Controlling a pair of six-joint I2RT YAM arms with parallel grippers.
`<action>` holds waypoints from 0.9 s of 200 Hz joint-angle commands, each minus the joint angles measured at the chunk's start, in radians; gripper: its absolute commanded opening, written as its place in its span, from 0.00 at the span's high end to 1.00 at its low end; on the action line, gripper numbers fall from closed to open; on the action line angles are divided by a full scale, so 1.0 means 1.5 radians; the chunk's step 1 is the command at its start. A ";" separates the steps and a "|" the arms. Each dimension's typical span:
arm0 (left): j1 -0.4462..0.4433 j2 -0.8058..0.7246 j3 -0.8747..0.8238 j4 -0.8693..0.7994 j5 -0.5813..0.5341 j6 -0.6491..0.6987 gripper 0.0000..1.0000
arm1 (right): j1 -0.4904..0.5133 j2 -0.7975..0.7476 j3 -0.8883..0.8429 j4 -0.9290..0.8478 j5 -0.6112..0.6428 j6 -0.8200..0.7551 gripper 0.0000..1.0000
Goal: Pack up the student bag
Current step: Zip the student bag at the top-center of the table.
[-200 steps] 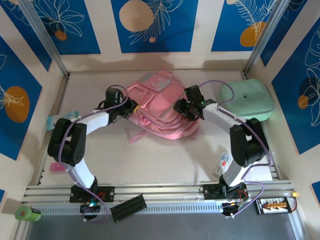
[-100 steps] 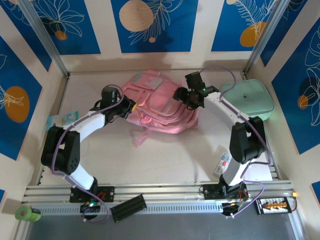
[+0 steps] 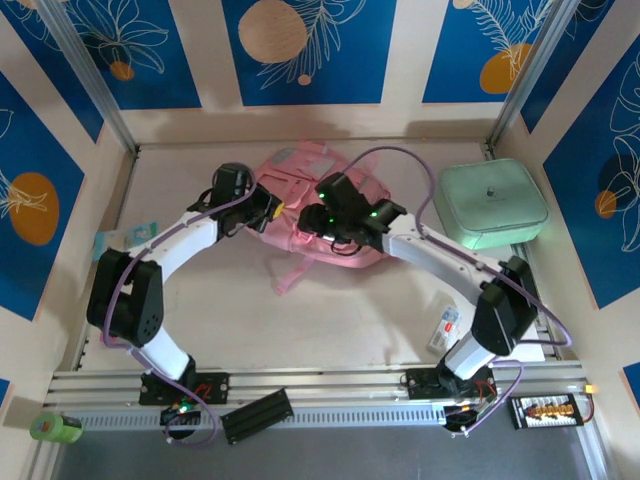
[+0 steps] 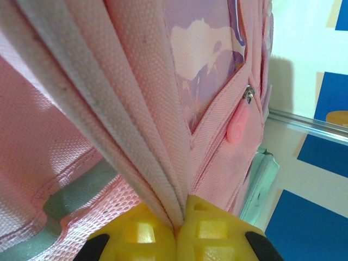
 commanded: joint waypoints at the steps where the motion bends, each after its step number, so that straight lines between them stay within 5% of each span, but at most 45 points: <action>1: -0.026 0.000 0.043 0.034 0.042 -0.013 1.00 | 0.026 0.056 0.036 0.019 0.041 0.011 0.52; 36: -0.032 0.004 0.034 0.047 0.043 -0.028 1.00 | 0.036 0.113 0.067 0.034 0.084 0.012 0.61; 98: -0.034 0.018 0.033 0.059 0.051 -0.036 1.00 | 0.030 0.186 0.139 -0.016 0.215 -0.024 0.64; 180: -0.034 0.045 0.041 0.085 0.074 -0.056 1.00 | -0.008 0.255 0.202 -0.021 0.290 -0.068 0.72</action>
